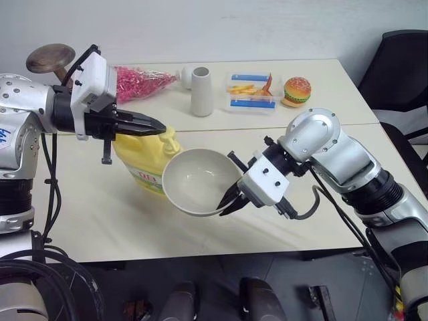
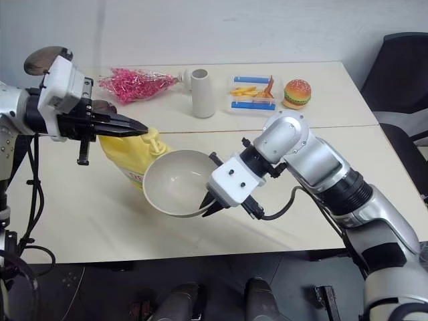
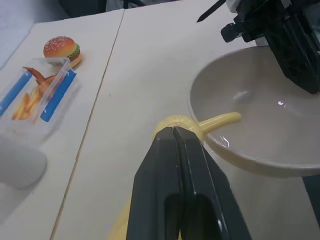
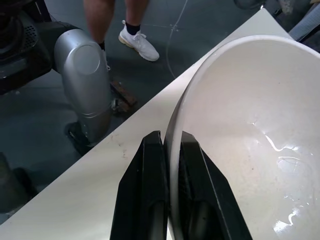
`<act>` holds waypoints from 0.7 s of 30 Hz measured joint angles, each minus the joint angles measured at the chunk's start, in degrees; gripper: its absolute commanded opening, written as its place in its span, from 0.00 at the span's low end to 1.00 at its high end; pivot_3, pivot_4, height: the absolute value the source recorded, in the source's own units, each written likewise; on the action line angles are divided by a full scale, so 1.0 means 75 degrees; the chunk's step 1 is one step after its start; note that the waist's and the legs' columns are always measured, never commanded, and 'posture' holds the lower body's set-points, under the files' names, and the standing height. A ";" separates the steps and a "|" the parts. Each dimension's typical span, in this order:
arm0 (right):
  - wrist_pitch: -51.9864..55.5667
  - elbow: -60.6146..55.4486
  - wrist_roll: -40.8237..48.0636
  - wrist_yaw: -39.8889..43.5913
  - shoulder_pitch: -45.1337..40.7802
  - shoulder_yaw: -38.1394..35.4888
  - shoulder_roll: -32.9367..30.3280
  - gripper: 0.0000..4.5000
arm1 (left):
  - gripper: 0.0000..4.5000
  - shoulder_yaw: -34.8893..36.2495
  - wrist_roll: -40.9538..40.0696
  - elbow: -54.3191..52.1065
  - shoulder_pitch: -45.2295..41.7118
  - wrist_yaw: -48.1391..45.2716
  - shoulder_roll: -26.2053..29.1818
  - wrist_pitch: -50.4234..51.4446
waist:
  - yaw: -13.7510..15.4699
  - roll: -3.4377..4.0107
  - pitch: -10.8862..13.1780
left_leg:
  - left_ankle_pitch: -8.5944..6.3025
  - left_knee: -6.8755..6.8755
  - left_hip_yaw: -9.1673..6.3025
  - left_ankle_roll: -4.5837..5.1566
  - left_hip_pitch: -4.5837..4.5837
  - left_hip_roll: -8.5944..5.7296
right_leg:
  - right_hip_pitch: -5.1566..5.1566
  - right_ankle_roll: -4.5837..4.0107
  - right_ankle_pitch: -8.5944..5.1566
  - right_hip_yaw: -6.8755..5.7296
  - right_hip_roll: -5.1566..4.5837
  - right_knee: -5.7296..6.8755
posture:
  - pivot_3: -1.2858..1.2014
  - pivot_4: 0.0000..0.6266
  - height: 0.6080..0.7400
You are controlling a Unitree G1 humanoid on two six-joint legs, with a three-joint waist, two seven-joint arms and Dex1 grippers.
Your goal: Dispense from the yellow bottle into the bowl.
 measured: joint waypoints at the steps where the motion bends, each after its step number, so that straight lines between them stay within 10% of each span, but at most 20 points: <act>1: 0.0000 0.0004 0.0029 0.0000 -0.0005 0.0012 0.0000 0.00 | 0.01 -0.0012 0.0009 0.0000 0.0000 0.0001 -0.0003 -0.0049 | 0.0000 0.0000 0.0000 | 0.0000 0.0000 0.0000 0.0000 0.0000 0.0000 | 0.0000 0.0000 0.0000 0.0000 0.0000 0.0000 | 0.52 0.24 1.00; 21: 0.0039 -0.0106 0.0242 0.0000 -0.0146 0.0188 0.0023 0.00 | 0.01 -0.0221 0.0256 -0.0308 0.0482 -0.0150 0.0131 -0.1536 | -0.0004 0.0025 -0.0035 | 0.0000 -0.0001 0.0001 0.0000 0.0041 0.0002 | 0.0038 0.0000 0.0000 0.0002 0.0000 0.0000 | 0.52 0.24 1.00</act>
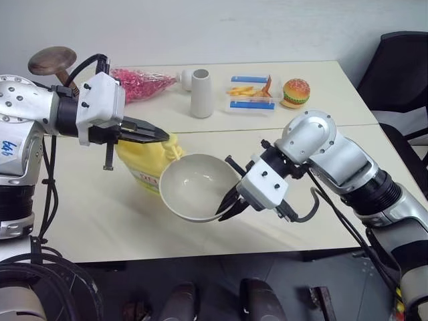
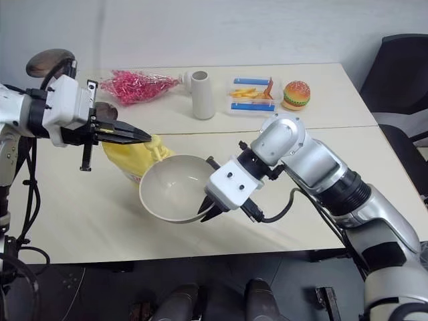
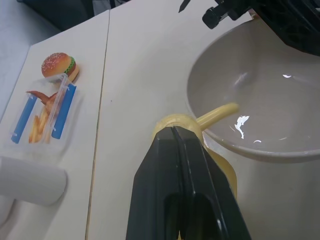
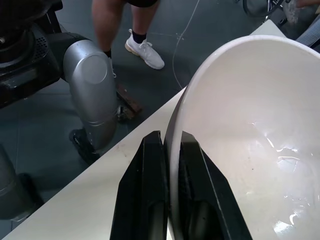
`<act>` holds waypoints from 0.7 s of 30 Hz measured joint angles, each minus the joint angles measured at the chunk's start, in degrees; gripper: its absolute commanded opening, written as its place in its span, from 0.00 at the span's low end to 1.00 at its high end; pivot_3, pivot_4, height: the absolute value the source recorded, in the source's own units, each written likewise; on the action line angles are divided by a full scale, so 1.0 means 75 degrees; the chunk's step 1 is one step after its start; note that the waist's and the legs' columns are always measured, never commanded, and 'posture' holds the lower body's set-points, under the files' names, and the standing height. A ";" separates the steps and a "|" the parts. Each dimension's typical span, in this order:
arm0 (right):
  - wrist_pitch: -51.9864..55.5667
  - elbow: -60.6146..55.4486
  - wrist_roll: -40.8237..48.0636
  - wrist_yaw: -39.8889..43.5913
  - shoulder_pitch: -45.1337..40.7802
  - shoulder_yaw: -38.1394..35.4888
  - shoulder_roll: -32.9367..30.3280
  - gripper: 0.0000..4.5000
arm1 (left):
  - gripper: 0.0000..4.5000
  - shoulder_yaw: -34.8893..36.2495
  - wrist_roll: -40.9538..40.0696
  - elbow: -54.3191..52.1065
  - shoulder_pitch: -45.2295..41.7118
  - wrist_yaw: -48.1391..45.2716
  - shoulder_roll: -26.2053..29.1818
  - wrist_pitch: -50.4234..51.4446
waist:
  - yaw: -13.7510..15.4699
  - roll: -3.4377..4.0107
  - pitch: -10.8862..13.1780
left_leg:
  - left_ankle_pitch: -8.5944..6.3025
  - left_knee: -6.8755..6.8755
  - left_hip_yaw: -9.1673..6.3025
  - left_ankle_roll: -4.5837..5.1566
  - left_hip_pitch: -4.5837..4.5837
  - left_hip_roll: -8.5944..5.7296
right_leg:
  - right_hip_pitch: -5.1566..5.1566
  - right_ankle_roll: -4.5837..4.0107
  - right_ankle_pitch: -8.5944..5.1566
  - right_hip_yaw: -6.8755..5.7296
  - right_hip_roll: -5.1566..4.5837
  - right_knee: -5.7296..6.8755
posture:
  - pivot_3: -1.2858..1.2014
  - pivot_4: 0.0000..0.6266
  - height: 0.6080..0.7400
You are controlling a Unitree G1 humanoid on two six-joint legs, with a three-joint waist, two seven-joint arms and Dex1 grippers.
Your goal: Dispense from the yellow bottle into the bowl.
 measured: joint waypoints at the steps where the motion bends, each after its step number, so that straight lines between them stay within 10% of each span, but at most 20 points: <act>1: 0.0004 0.0000 0.0002 0.0000 -0.0052 0.0000 0.0021 0.00 | 0.01 0.0000 0.0042 0.0005 0.0059 0.0001 0.0025 -0.0112 | -0.0002 0.0006 -0.0010 | 0.0000 -0.0001 0.0001 0.0000 0.0005 0.0000 | 0.0003 0.0000 0.0000 0.0001 0.0000 0.0000 | 0.52 0.24 1.00; 13: 0.0131 0.0167 0.0003 0.0000 -0.0328 0.0083 0.0283 0.00 | 0.01 0.0005 0.0438 0.0405 0.0244 0.0068 0.0105 -0.0824 | 0.0001 0.0018 -0.0070 | -0.0008 -0.0056 0.0008 0.0000 0.0139 0.0004 | 0.0117 -0.0005 -0.0003 0.0011 0.0007 -0.0025 | 0.52 0.24 1.00; 21: -0.0040 0.0363 -0.0077 0.0004 -0.0321 0.0082 0.0280 0.00 | 0.01 -0.0063 -0.0192 0.0517 -0.0545 0.0167 -0.0506 0.1698 | 0.0060 -0.0013 -0.0052 | -0.0012 -0.0026 0.0000 0.0007 0.0083 0.0001 | 0.0076 -0.0004 -0.0003 0.0010 0.0006 -0.0018 | 0.52 0.24 1.00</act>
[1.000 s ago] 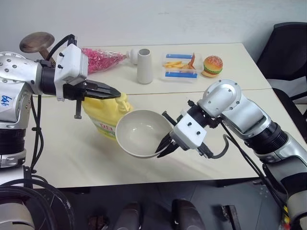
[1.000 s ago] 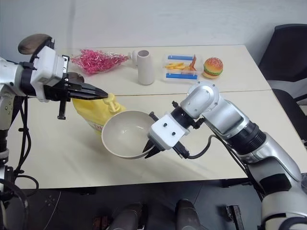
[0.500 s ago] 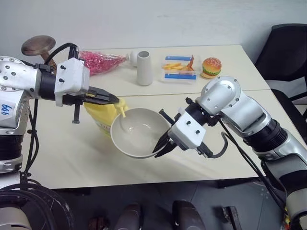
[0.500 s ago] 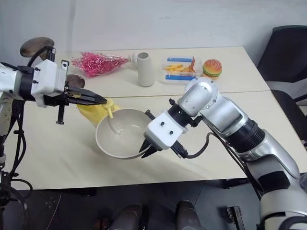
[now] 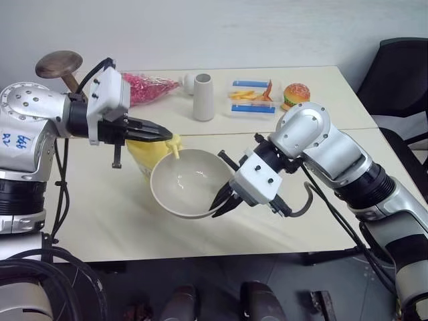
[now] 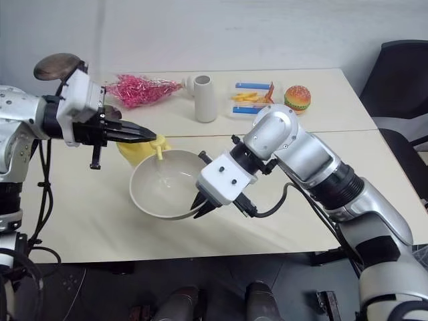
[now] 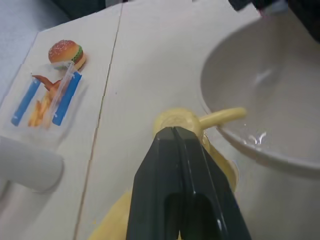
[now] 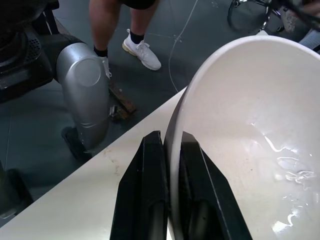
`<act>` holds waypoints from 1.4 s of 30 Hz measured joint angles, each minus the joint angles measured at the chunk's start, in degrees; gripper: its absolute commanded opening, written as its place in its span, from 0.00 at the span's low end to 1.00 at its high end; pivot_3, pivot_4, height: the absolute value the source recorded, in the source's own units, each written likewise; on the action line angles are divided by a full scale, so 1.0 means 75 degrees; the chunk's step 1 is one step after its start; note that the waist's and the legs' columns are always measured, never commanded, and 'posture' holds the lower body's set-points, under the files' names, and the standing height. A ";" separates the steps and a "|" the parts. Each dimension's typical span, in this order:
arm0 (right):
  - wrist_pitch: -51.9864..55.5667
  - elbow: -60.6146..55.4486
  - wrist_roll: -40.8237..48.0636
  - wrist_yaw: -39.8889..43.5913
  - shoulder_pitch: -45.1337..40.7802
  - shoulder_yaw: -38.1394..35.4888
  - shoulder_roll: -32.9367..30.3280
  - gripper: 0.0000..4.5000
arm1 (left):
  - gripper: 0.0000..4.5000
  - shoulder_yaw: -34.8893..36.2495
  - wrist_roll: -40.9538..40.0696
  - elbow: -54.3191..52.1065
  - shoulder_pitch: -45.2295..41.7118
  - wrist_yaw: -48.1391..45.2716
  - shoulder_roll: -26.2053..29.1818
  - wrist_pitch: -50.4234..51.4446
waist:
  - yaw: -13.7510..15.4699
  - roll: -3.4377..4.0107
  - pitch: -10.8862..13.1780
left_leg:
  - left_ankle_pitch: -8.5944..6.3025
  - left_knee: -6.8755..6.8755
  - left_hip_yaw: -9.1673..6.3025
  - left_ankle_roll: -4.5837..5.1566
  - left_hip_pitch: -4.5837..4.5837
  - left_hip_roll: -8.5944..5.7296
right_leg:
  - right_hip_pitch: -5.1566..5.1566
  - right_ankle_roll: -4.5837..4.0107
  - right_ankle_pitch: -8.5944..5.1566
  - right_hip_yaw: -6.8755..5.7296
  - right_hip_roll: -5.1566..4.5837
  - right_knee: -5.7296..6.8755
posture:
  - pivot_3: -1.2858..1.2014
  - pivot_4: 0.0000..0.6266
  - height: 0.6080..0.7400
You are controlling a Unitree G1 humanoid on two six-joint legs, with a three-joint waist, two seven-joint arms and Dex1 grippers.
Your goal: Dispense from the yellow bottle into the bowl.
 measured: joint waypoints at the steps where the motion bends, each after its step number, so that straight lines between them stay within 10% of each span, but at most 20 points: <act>1: -0.0014 0.0028 -0.0035 0.0000 0.0026 -0.0014 -0.0004 0.00 | 0.01 0.0003 -0.0198 -0.0021 -0.0082 -0.0014 0.0007 0.0488 | -0.0007 -0.0004 0.0003 | 0.0000 0.0000 0.0000 0.0000 -0.0018 -0.0001 | -0.0018 0.0000 0.0000 0.0002 0.0000 0.0004 | 0.52 0.24 1.00; 15: 0.0071 0.0104 -0.0546 -0.0044 0.1670 -0.0959 -0.0917 0.00 | 0.84 0.2175 -0.2263 -0.1792 0.0693 0.0402 0.1558 0.3347 | -0.0073 -0.0043 0.0026 | -0.0003 0.0019 -0.0019 -0.0011 -0.0138 -0.0023 | -0.0196 0.0000 0.0001 0.0018 -0.0009 0.0053 | 0.52 0.24 1.00; 29: -0.0250 0.4137 -0.2974 -0.3487 0.2948 -0.1870 -0.0115 0.00 | 0.84 0.6060 -0.4042 -0.4799 0.4164 0.3191 0.0735 0.5101 | -0.0087 -0.0051 0.0031 | -0.0004 0.0015 -0.0005 -0.0017 -0.0127 -0.0024 | -0.0202 -0.0005 0.0003 0.0048 -0.0011 0.0066 | 0.52 0.24 1.00; 42: -0.0366 0.5658 -0.3070 -0.4243 0.2599 -0.3011 0.0325 0.96 | 0.85 0.6204 -0.4043 -0.5092 0.5871 0.3489 0.0657 0.4224 | -0.0077 -0.0047 0.0032 | -0.0006 0.0010 -0.0006 -0.0027 -0.0116 -0.0018 | -0.0195 -0.0016 0.0004 0.0055 -0.0002 0.0060 | 0.52 0.24 1.00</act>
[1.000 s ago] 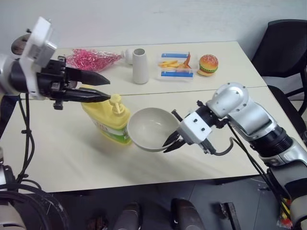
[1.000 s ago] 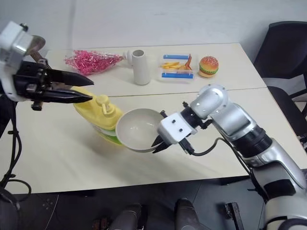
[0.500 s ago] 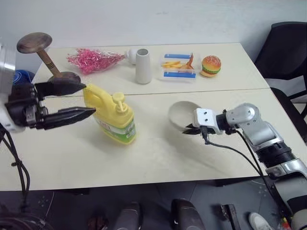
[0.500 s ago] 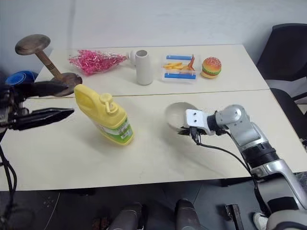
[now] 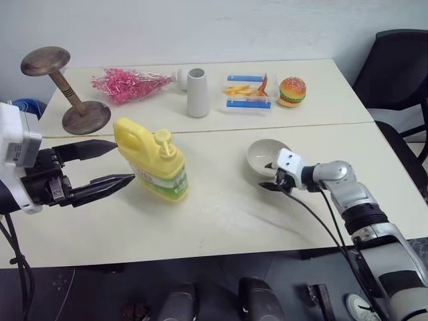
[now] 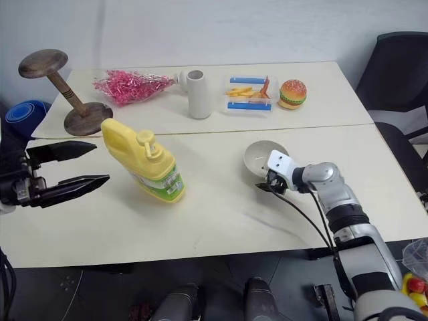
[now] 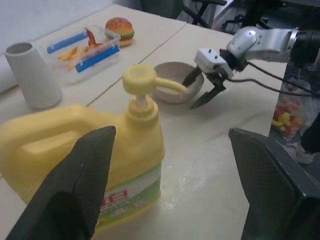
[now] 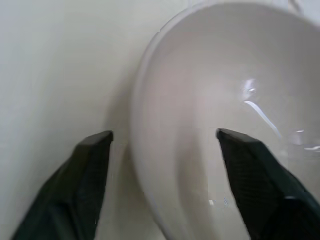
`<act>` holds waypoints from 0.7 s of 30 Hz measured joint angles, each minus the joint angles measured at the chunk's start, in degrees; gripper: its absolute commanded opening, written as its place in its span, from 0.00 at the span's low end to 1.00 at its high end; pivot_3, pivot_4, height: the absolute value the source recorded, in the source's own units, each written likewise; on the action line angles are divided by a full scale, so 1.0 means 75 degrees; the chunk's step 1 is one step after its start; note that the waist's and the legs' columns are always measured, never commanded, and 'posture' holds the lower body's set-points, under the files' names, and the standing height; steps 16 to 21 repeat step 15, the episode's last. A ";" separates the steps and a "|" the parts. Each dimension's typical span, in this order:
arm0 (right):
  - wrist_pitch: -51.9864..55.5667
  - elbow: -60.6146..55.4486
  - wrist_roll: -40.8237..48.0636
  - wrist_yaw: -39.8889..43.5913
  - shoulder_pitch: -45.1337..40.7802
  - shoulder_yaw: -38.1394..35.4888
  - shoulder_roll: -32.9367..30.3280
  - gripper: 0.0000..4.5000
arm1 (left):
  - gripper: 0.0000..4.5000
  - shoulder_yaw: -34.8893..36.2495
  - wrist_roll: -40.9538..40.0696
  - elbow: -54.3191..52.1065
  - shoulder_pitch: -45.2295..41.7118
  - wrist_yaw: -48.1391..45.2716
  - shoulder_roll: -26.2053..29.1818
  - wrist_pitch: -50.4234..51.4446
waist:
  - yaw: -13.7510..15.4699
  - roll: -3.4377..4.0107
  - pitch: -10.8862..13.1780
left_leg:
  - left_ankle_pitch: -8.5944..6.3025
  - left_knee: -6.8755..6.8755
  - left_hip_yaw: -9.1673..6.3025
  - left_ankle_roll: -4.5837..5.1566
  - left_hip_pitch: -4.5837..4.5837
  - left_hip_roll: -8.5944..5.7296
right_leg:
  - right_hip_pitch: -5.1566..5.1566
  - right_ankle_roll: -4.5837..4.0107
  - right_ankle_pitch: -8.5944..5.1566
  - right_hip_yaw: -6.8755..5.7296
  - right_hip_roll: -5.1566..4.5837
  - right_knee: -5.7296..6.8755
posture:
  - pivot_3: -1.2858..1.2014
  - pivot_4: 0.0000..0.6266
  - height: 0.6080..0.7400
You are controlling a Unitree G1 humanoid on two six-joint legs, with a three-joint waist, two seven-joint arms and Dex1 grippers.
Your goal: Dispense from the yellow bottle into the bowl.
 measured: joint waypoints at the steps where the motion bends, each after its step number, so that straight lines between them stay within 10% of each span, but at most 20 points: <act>1: 0.0099 -0.0077 0.0058 0.0081 -0.0060 -0.0085 -0.0099 1.00 | 0.85 0.0000 0.0019 0.0057 0.0077 -0.0030 0.0002 -0.0085 | 0.0001 0.0000 0.0000 | 0.0000 0.0000 0.0000 0.0000 0.0000 0.0000 | 0.0001 0.0000 0.0000 0.0001 0.0000 -0.0002 | 0.52 0.24 1.00; 11: 0.2741 -0.1498 0.1622 0.3484 -0.0758 -0.1166 -0.2761 1.00 | 0.85 0.0456 0.0344 0.1028 0.0662 -0.0716 0.0462 -0.0869 | 0.0029 0.0025 0.0015 | -0.0005 -0.0019 -0.0003 0.0006 -0.0006 0.0005 | 0.0009 -0.0005 0.0002 0.0000 -0.0007 -0.0063 | 0.52 0.24 1.00; 21: 0.3176 -0.1792 0.1853 0.3983 -0.0300 -0.1247 -0.3044 1.00 | 0.85 0.0489 0.0413 0.1160 0.0664 -0.0733 0.0501 -0.1043 | 0.0009 0.0025 0.0015 | -0.0008 -0.0019 0.0006 0.0002 -0.0005 0.0015 | 0.0006 -0.0008 0.0004 0.0004 -0.0014 -0.0057 | 0.52 0.24 1.00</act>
